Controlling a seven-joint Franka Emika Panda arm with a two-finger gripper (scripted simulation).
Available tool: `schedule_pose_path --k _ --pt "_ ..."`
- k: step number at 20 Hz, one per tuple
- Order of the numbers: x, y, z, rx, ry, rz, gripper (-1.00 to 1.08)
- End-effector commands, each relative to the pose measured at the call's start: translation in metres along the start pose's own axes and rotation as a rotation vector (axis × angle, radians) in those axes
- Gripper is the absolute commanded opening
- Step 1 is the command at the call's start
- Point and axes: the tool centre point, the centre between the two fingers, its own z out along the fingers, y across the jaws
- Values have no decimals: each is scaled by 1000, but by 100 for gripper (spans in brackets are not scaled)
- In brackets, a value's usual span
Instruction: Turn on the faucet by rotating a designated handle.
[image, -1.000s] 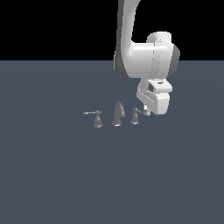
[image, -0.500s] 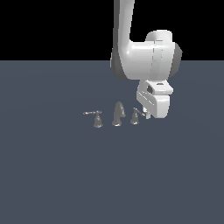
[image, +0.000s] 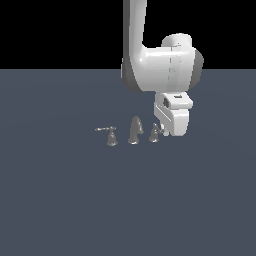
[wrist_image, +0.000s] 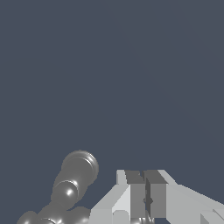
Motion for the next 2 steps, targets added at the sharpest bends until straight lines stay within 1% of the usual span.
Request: schedule_pose_path --k 1,2 --pt "-51 -13 -2 2 -17 -57 -100" --pt "-51 -13 -2 2 -17 -57 -100"
